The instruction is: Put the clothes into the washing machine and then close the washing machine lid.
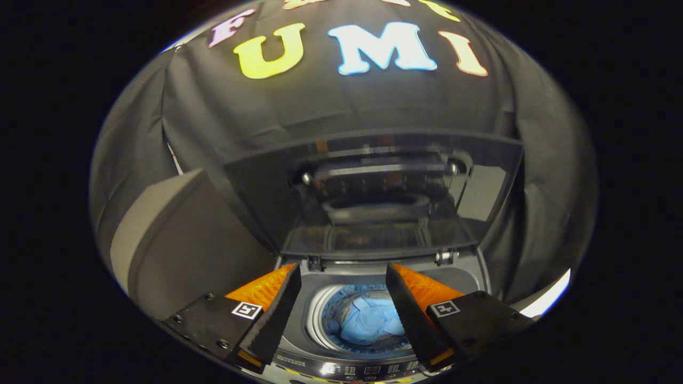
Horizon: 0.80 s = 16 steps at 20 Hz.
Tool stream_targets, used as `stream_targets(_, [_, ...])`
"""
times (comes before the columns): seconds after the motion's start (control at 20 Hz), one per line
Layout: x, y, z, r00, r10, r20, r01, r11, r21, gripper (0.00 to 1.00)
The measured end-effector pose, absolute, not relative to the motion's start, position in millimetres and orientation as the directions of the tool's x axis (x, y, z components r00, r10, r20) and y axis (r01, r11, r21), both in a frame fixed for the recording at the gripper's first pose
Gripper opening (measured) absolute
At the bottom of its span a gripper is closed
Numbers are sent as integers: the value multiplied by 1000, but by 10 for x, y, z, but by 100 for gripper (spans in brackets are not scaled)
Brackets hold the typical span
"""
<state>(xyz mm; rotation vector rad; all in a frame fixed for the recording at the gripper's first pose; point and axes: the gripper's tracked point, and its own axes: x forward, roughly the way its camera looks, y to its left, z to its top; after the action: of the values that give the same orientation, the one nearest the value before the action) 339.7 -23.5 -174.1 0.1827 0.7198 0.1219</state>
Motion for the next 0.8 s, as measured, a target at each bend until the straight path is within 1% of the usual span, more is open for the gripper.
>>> stream_targets(0.25, [3564, -202, -829, 831, 201, -518, -101, 971, 215, 98])
stream_targets(0.45, [3759, -269, -185, 885, 204, -418, -113, 966, 234, 98])
stream_targets(0.6, [3865, -410, 43, 901, 187, -393, -101, 968, 229, 98])
stream_targets(0.8, [4186, -405, 61, 901, 172, -398, -91, 973, 214, 98])
